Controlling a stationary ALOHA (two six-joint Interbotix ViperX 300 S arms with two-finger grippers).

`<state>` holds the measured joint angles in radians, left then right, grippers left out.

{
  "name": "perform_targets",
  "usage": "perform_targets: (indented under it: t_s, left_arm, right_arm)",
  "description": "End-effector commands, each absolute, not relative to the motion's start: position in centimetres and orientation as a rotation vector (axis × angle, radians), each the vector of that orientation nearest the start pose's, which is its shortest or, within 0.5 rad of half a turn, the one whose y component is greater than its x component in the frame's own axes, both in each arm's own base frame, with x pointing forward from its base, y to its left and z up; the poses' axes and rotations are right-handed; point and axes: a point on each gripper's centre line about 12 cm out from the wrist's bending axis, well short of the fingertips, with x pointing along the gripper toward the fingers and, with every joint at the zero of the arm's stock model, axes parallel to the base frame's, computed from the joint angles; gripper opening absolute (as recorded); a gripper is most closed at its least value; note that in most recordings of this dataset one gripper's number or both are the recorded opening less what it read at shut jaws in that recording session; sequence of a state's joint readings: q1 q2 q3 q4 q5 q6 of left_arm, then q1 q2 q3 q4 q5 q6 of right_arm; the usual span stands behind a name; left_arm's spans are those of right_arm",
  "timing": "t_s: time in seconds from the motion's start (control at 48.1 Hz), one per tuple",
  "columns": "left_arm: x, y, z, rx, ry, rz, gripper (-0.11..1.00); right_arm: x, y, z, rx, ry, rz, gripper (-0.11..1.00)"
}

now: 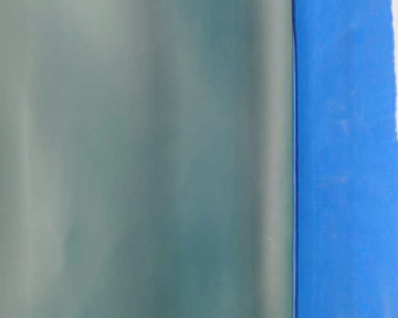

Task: Fold the yellow towel.
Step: 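Grasp the folded strip's top corners with both grippers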

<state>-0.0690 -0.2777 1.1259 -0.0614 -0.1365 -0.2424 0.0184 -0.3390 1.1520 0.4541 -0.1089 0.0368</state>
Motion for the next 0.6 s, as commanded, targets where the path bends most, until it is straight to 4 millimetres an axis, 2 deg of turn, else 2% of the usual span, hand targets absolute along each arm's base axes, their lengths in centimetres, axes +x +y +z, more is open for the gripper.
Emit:
perform_targets:
  t_s: [0.0, 0.146, 0.291, 0.583]
  left_arm:
    - [27.0, -0.8, 13.6, -0.243, 0.694, 0.068, 0.63]
    - [27.0, 1.0, 12.8, -0.208, 0.728, 0.116, 0.63]
    - [27.0, 2.5, 11.4, -0.194, 0.780, 0.159, 0.63]
    - [27.3, 3.1, 9.7, -0.186, 0.852, 0.173, 0.63]
  right_arm:
    - [25.5, -1.3, 14.0, 0.444, 0.660, -0.236, 0.78]
    - [25.4, -3.1, 13.6, 0.423, 0.670, -0.286, 0.78]
    - [25.2, -4.5, 12.3, 0.431, 0.715, -0.343, 0.78]
    - [25.8, -5.0, 10.3, 0.430, 0.789, -0.366, 0.78]
